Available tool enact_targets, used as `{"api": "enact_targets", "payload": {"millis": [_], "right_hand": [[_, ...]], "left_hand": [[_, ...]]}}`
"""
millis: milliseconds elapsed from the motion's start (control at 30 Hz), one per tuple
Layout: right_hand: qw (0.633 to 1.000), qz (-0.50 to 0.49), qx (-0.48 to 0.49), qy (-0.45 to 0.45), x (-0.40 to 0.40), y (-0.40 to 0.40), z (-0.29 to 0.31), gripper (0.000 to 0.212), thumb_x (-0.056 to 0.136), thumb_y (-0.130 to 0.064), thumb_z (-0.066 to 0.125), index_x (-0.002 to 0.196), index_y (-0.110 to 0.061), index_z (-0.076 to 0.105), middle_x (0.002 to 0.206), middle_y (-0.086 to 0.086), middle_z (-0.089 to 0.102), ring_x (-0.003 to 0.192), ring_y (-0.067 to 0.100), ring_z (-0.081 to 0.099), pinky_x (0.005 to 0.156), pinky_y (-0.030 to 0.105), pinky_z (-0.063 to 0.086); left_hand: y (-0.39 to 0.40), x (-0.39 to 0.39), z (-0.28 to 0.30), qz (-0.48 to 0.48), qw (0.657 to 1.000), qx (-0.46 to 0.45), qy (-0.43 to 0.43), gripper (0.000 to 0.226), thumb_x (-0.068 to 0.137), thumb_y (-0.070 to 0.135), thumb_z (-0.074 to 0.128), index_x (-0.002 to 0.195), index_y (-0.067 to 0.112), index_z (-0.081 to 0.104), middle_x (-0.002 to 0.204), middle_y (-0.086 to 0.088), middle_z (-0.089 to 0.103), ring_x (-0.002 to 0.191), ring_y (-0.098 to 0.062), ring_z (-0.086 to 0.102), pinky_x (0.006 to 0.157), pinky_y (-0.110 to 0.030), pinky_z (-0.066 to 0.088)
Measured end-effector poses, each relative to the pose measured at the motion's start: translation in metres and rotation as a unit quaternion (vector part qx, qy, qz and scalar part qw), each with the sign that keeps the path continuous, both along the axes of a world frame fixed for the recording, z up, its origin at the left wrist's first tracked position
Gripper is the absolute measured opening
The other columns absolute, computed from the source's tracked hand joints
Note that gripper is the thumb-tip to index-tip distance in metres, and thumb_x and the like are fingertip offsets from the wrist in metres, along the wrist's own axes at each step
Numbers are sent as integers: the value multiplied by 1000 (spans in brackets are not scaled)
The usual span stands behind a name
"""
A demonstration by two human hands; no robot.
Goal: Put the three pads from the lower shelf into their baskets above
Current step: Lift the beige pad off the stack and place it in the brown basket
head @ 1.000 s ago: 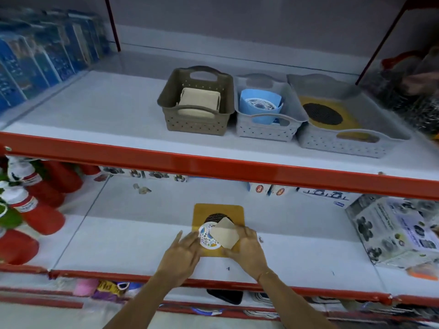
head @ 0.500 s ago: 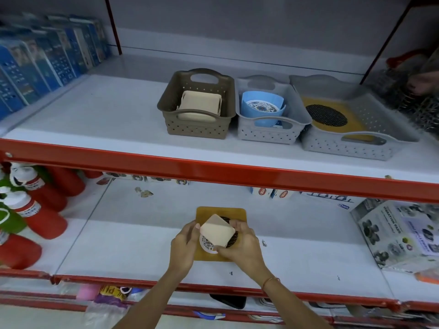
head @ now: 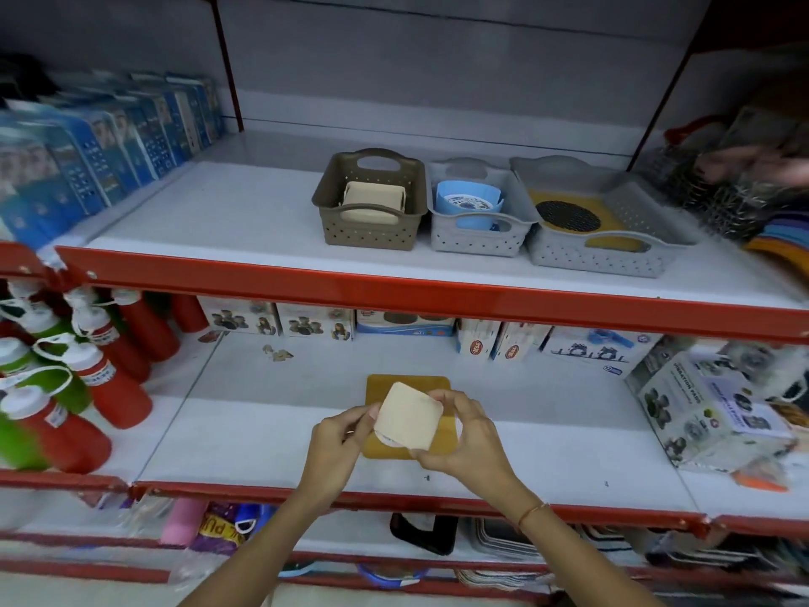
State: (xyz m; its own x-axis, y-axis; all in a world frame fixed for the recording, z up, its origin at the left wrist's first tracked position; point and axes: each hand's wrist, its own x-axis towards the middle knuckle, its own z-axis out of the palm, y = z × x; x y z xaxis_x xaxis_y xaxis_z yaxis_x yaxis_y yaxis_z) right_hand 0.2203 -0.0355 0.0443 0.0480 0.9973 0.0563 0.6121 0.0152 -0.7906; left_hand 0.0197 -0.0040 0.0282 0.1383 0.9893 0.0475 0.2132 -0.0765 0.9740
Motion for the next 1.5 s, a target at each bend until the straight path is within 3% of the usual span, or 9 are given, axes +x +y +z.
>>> {"api": "enact_targets", "payload": {"millis": [167, 300, 533, 667, 833, 967, 1133, 1333, 1500], "right_hand": [[998, 33, 48, -13, 0, -28, 45, 74, 55, -37, 83, 119, -41, 46, 121, -11, 52, 113, -5, 47, 92, 7, 34], [993, 58, 100, -11, -1, -41, 86, 77, 55, -41, 83, 123, -34, 47, 125, -12, 54, 121, 5, 49, 105, 24, 38], [977, 86, 193, -2, 4, -29, 158, 73, 56, -32, 85, 120, -37, 50, 125, -10, 55, 118, 2, 52, 97, 9, 42], [969, 92, 228, -19, 10, 2, 198, 73, 57, -36, 85, 120, -36, 49, 125, -19, 54, 121, 2, 50, 102, 20, 42], [972, 97, 213, -26, 20, 63, 239, 76, 61, -28, 86, 127, -23, 49, 128, -9, 57, 121, 6, 52, 106, 26, 40], [981, 86, 169, -29, 21, 124, 256, 74, 63, -20, 86, 126, -18, 48, 126, -3, 57, 118, 13, 54, 103, 28, 43], [987, 108, 91, -72, 11, 188, 256, 79, 64, -22, 85, 130, -20, 41, 127, 1, 56, 114, 16, 54, 98, 26, 45], [981, 166, -4, -105, -5, 232, 257, 80, 69, -20, 81, 135, -21, 38, 132, 6, 54, 118, 22, 53, 106, 38, 44], [960, 211, -17, -184, -12, 241, 253, 49, 75, -26, 77, 121, -23, 60, 128, 1, 59, 118, 19, 53, 105, 36, 43]], "left_hand": [[-27, -11, 42, -26, 998, 63, -5, 22, 90, 34, 56, 106, 33, 71, 100, 16, 74, 97, -6, 68, 85, -34, 55], [-37, -19, 80, -43, 988, 145, 7, 25, 92, 28, 57, 101, 48, 67, 100, 27, 71, 98, 2, 66, 80, -16, 53], [-16, -30, 153, -7, 924, 363, 119, 24, 92, 27, 54, 109, 21, 71, 98, 20, 70, 90, 9, 63, 75, -5, 44], [16, -33, 189, 46, 873, 453, 177, 23, 93, 19, 55, 110, 11, 70, 104, 1, 72, 95, -7, 65, 84, -16, 49], [72, -32, 210, 70, 857, 419, 291, 37, 98, 31, 46, 131, 16, 53, 136, -2, 56, 129, -13, 45, 115, -34, 28], [115, -31, 210, 62, 847, 369, 378, 50, 100, 38, 35, 142, 11, 38, 148, -7, 41, 142, -15, 26, 121, -38, 8], [137, -29, 202, 59, 885, 307, 344, 63, 95, 51, 32, 144, 12, 34, 152, -8, 33, 144, -17, 19, 118, -32, 7], [147, -36, 195, 68, 917, 236, 316, 80, 81, 72, 27, 143, 24, 36, 155, 2, 27, 146, -25, 11, 116, -45, 20], [146, -35, 196, 72, 913, 232, 329, 80, 81, 73, 25, 143, 24, 36, 156, 3, 26, 146, -24, 9, 116, -46, 20]]}}
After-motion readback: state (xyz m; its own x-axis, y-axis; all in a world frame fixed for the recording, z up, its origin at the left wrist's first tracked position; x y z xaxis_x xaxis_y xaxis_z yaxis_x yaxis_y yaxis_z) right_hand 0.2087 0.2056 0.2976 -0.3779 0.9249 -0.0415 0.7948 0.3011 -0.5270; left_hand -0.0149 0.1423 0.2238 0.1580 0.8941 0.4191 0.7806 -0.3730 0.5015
